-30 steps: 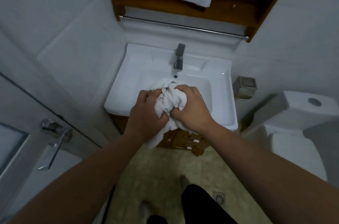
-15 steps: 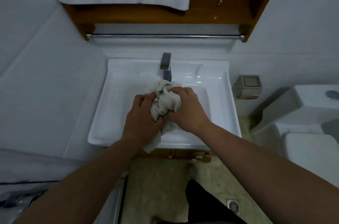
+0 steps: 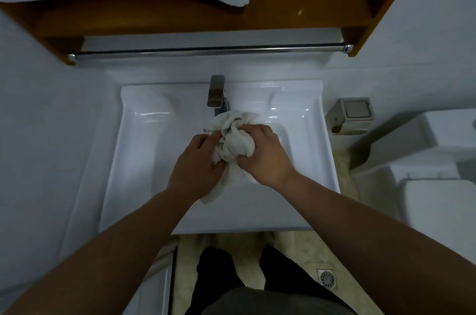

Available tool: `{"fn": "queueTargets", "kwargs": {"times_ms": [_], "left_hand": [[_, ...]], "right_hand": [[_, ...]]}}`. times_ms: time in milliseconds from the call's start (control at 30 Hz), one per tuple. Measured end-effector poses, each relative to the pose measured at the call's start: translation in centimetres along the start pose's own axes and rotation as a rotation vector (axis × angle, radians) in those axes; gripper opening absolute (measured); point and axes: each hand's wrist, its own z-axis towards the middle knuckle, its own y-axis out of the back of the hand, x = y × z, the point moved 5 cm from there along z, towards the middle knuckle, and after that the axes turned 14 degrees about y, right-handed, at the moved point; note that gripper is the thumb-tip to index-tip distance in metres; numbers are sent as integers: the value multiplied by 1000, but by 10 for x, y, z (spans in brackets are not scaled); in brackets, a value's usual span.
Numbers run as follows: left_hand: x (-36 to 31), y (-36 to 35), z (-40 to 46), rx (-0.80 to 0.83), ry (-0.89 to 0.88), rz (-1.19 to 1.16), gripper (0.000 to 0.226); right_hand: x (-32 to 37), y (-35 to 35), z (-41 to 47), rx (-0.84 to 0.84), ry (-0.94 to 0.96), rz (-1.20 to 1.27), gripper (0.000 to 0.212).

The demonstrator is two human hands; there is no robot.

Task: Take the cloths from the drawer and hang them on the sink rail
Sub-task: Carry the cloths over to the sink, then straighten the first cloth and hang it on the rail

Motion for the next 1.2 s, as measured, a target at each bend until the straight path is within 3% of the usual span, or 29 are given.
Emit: {"fn": "queueTargets", "kwargs": {"times_ms": [67,200,467,667,800,967,1100,1200], "left_hand": [[12,-17,17,84,9,164,63],[46,-35,40,223,1,539,63],[114,-41,85,380,3,571,64],[118,-85,89,440,-57,467,67],[126,-120,93,460,-22,407,69],[148,-158,100,445,156,308,69],[158,-182,96,399,133,301,69],[166,-190,98,376,137,255,72]], "right_hand": [[-13,-7,2,94,-75,-65,78],[-55,-13,-3,210,-408,-182,75],[-78,-51,16,232,-503,-195,56],[-104,-105,21,279,-548,-190,53],[-122,-143,28,280,-522,-183,49],[-129,-186,52,249,-360,-170,57],[-131,-215,76,404,-190,-261,73],[-143,-219,89,397,-156,-406,48]]}}
